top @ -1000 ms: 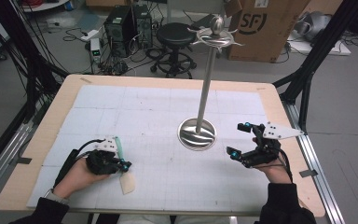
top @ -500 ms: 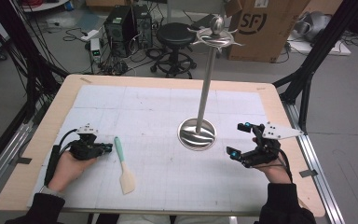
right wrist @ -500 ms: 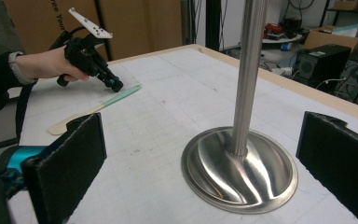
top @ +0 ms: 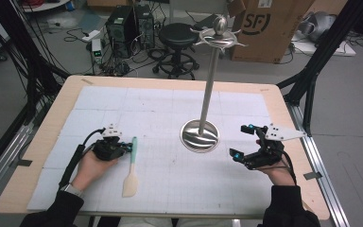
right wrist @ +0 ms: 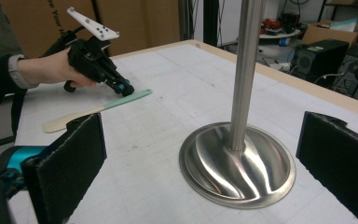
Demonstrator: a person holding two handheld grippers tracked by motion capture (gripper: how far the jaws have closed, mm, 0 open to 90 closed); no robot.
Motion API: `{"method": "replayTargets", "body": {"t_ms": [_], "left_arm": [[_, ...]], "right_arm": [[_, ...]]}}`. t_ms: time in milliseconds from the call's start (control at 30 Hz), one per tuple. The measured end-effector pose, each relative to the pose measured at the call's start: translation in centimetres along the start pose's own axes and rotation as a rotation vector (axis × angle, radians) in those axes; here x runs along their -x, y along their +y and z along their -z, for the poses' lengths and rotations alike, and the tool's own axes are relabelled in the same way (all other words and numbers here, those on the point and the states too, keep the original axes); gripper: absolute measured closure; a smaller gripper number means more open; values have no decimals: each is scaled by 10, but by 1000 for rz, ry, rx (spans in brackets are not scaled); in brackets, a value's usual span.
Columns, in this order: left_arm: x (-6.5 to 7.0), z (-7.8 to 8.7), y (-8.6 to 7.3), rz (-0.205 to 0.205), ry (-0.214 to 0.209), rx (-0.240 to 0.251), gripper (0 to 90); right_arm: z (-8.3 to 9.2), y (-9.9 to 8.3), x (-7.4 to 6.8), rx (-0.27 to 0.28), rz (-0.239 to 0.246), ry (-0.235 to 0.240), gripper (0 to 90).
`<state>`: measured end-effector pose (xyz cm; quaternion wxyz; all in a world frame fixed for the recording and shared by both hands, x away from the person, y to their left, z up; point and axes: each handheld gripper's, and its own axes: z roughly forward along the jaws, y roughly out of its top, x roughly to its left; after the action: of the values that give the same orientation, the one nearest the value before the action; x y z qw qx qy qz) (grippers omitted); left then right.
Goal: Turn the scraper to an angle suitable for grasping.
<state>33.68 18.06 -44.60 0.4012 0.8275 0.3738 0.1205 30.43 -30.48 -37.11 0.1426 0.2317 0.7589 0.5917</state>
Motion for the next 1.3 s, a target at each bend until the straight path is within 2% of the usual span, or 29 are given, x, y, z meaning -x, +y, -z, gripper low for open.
{"method": "replayTargets", "body": {"t_ms": [267, 333, 400, 467, 567, 633, 733, 800, 900, 967, 1067, 1167, 1300], "left_arm": [[34, -15, 9, -91, -86, -19, 897], [42, -17, 11, -115, -120, -30, 897], [52, -19, 13, -154, -117, -39, 897], [59, -22, 15, -170, -148, -49, 898], [71, -24, 16, -208, -154, -56, 898], [78, -25, 16, -226, -188, -60, 897], [93, -26, 15, -287, -220, -65, 898], [102, -25, 15, -336, -225, -71, 897], [112, -25, 15, -376, -246, -76, 897], [113, -25, 15, -379, -242, -76, 897], [110, -26, 16, -366, -258, -73, 897], [107, -23, 17, -366, -245, -63, 896], [102, -13, 20, -349, -247, -28, 897]], "right_arm": [[-1, 0, -1, -4, 0, 5, 5], [-1, 0, 0, -4, -1, 6, 5], [0, 0, 0, -1, 1, 1, 5], [-1, 0, 0, -3, 0, 2, 5], [-2, -1, 0, -13, 1, 2, 5], [-3, -1, 0, -17, -1, 5, 5], [-2, -1, 0, -15, 3, 6, 5], [-1, -1, 0, -9, 1, 2, 5], [-2, -1, -1, -10, 1, 9, 5], [-2, -1, -1, -15, 2, 11, 5], [-2, -1, -1, -15, 2, 13, 5], [-1, -1, -1, -7, 1, 9, 5], [0, -1, 0, -3, 1, 9, 5]]}}
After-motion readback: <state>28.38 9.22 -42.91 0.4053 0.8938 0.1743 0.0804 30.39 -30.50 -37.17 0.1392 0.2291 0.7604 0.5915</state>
